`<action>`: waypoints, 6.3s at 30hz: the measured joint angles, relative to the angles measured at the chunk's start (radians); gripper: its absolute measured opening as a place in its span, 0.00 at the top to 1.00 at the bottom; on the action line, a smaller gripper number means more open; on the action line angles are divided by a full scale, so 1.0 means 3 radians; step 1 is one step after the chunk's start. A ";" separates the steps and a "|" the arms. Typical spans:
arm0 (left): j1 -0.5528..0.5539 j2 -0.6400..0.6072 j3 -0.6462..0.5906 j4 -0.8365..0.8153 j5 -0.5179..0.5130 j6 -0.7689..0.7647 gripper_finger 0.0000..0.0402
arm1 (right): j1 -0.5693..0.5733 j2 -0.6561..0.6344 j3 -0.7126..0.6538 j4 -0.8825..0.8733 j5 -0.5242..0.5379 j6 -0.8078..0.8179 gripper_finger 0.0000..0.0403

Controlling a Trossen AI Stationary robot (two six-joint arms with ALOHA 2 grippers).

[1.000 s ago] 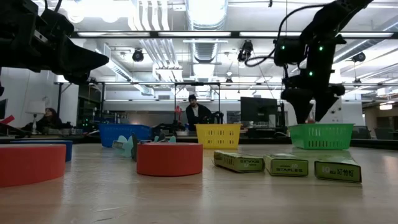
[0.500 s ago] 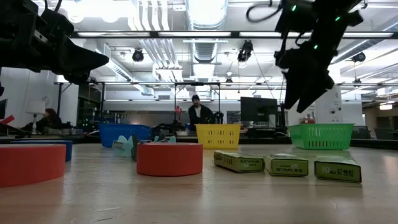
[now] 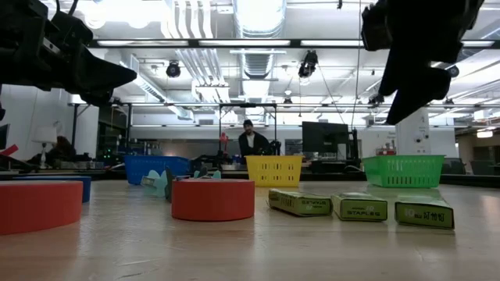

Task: Pick and place Stapler, Stapler remover, tape
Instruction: Put the right green staple box into the yellow bin

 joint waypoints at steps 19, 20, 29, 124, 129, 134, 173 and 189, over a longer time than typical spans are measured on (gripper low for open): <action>0.0001 0.0000 0.0000 -0.0042 0.0000 0.0000 0.91 | 0.0505 0.1393 0.0940 0.0015 -0.0140 0.0133 0.11; 0.0001 0.0001 0.0000 -0.0048 0.0000 0.0000 0.91 | 0.0507 0.1463 0.1008 -0.0059 -0.0140 0.0122 0.11; 0.0001 0.0003 0.0000 -0.0046 0.0000 0.0000 0.91 | 0.0507 0.1888 0.1393 -0.0413 -0.0292 0.0114 0.11; 0.0000 0.0023 0.0000 -0.0165 -0.0001 0.0001 0.91 | -0.2484 0.1762 0.1840 -0.0257 -0.0520 -0.1772 0.40; 0.0001 0.0023 0.0000 -0.0167 0.0000 0.0001 0.91 | -0.2528 0.1842 0.1844 -0.0255 -0.0534 -0.1710 0.39; 0.0001 0.0023 0.0000 -0.0167 0.0000 0.0001 0.91 | -0.2546 0.1891 0.1923 -0.0218 -0.0524 -0.1737 0.41; 0.0000 0.0023 0.0000 -0.0168 -0.0001 0.0001 0.91 | -0.2669 0.2306 0.2092 -0.0232 -0.0409 -0.1968 0.29; 0.0001 0.0023 0.0000 -0.0169 0.0000 0.0001 0.91 | -0.2275 0.1866 0.2087 -0.0539 -0.0407 -0.2404 0.15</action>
